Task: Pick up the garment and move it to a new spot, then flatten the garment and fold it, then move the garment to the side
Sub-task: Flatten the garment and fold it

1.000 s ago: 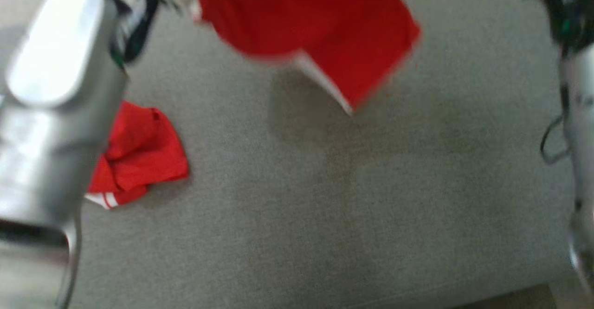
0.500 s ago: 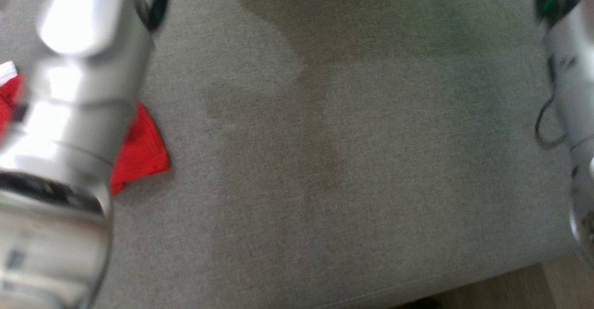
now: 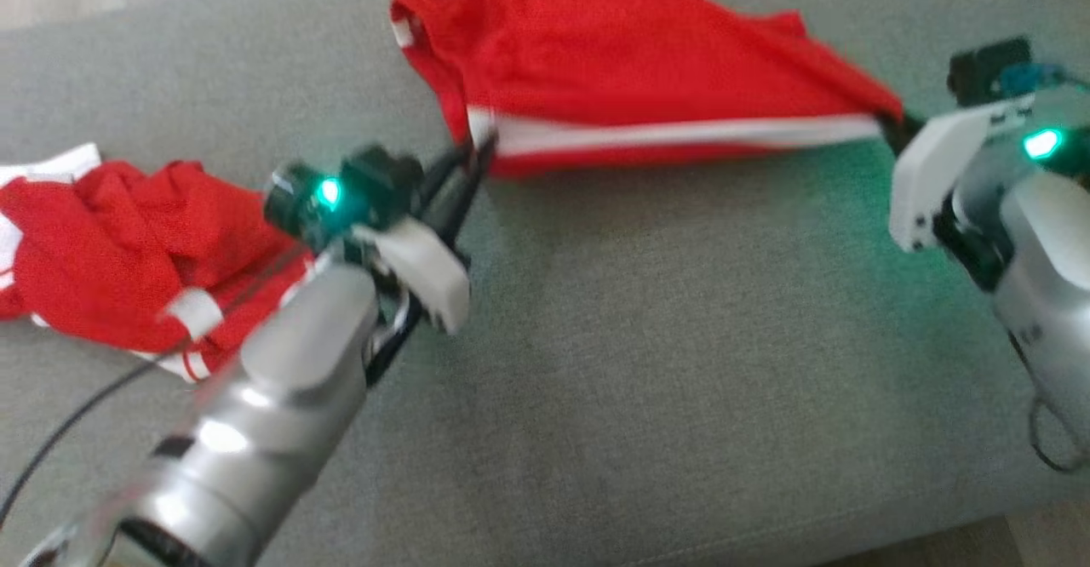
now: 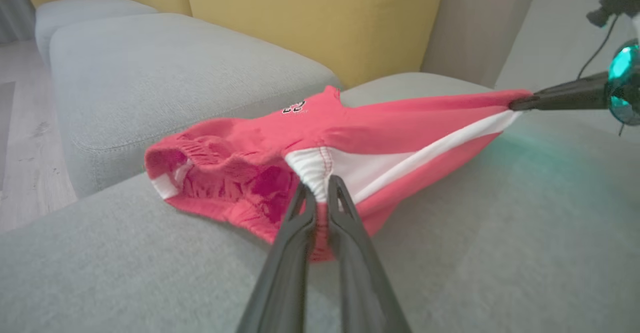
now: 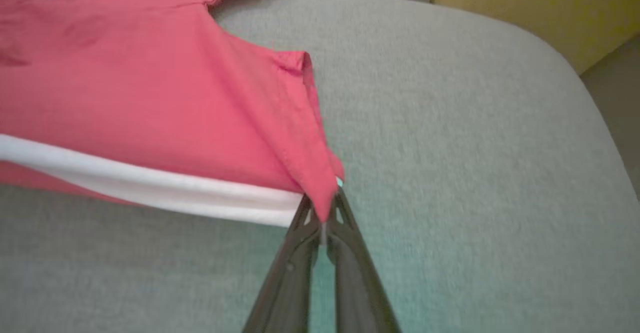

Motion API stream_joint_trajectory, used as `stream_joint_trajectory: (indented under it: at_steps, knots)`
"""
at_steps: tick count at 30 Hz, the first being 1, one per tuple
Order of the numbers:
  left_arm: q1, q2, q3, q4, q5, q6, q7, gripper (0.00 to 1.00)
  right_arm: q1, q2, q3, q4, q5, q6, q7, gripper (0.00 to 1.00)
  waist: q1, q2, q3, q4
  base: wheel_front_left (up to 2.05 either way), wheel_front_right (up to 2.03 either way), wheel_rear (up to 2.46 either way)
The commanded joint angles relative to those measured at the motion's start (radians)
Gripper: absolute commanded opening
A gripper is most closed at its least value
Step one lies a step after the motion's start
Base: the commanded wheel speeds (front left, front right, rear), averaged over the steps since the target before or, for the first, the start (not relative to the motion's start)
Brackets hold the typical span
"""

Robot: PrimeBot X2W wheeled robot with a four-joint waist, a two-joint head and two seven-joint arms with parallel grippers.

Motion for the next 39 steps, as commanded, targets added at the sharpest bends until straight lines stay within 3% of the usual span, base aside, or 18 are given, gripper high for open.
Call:
stream_joint_trajectory:
  at_steps: [1, 11, 16, 21, 25, 32, 39]
  knots:
    - [-0.005, 0.049, 0.005, -0.044, -0.009, 0.002, 0.001, 0.0, 0.025, -0.063, 0.05, -0.06, 0.047, -0.001, 0.041, 0.0, 0.0002, 0.0, -0.031, 0.002, 0.0, 0.0, 0.0]
    - [0.172, 0.089, -0.051, -0.165, -0.023, 0.026, 0.009, 0.0, 0.158, -0.248, 0.263, -0.266, 0.258, -0.001, 0.198, 0.0, 0.0002, 0.0, -0.18, -0.02, 0.0, 0.0, 0.0]
    - [0.299, 0.11, -0.063, -0.271, -0.052, 0.066, 0.025, 0.0, 0.223, -0.309, 0.327, -0.363, 0.352, -0.001, 0.275, 0.0, 0.0002, 0.0, -0.264, -0.037, 0.0, 0.0, 0.0]
    - [0.41, 0.139, -0.075, -0.433, -0.083, 0.115, 0.073, 0.0, 0.279, -0.411, 0.373, -0.485, 0.412, -0.001, 0.352, 0.0, 0.0002, 0.0, -0.3, -0.037, 0.0, 0.0, 0.0]
    - [0.462, 0.171, -0.08, -0.56, -0.087, 0.164, 0.109, 0.0, 0.31, -0.475, 0.366, -0.56, 0.431, -0.001, 0.354, 0.0, 0.0002, 0.0, -0.306, -0.032, 0.0, 0.0, 0.0]
    - [0.465, 0.197, -0.069, -0.653, -0.087, 0.212, 0.148, 0.0, 0.311, -0.487, 0.306, -0.598, 0.424, -0.001, 0.316, 0.0, 0.0002, 0.0, -0.282, -0.016, 0.0, 0.0, 0.0]
    - [0.371, 0.184, -0.043, -0.657, -0.069, 0.24, 0.178, 0.0, 0.229, -0.417, 0.205, -0.56, 0.359, -0.001, 0.23, 0.0, 0.0002, 0.0, -0.193, 0.025, 0.0, 0.0, 0.0]
